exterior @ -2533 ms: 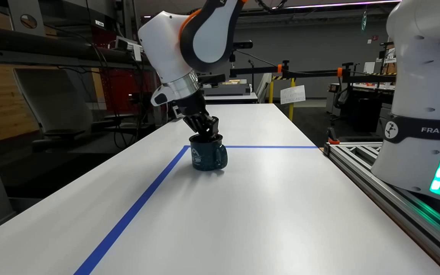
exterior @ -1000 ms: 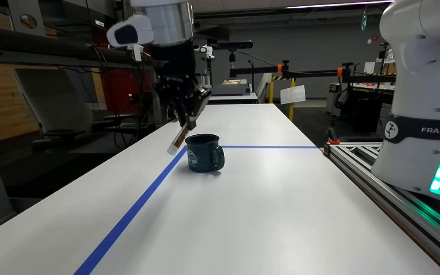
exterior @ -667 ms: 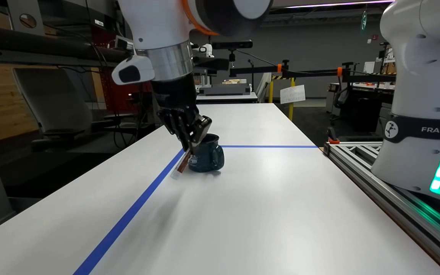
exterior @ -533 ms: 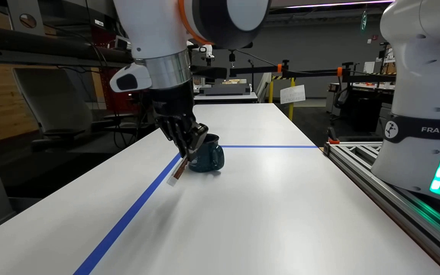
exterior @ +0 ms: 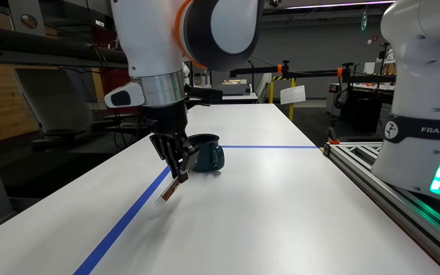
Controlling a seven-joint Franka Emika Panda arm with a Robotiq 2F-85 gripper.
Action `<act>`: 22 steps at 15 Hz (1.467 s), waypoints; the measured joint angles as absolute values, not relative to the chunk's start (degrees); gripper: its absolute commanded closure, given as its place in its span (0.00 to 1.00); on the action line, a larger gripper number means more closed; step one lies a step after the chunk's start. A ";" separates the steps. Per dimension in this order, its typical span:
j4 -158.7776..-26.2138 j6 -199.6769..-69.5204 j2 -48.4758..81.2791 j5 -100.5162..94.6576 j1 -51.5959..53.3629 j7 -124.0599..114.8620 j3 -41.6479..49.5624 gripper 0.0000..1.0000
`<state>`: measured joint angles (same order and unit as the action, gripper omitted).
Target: Move the sharpie to the table
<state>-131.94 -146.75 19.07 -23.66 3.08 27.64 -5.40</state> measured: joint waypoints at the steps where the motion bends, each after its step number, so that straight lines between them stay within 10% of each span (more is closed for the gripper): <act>1: -131.90 -147.50 19.71 -22.79 2.79 28.44 -5.56 0.95; 11: -131.40 -149.54 21.84 -22.64 1.70 33.19 -5.61 0.95; 12: -131.26 -149.50 21.97 -23.26 1.74 33.67 -5.56 0.56; 22: -130.27 -147.75 23.46 -28.33 2.32 34.26 -4.88 0.00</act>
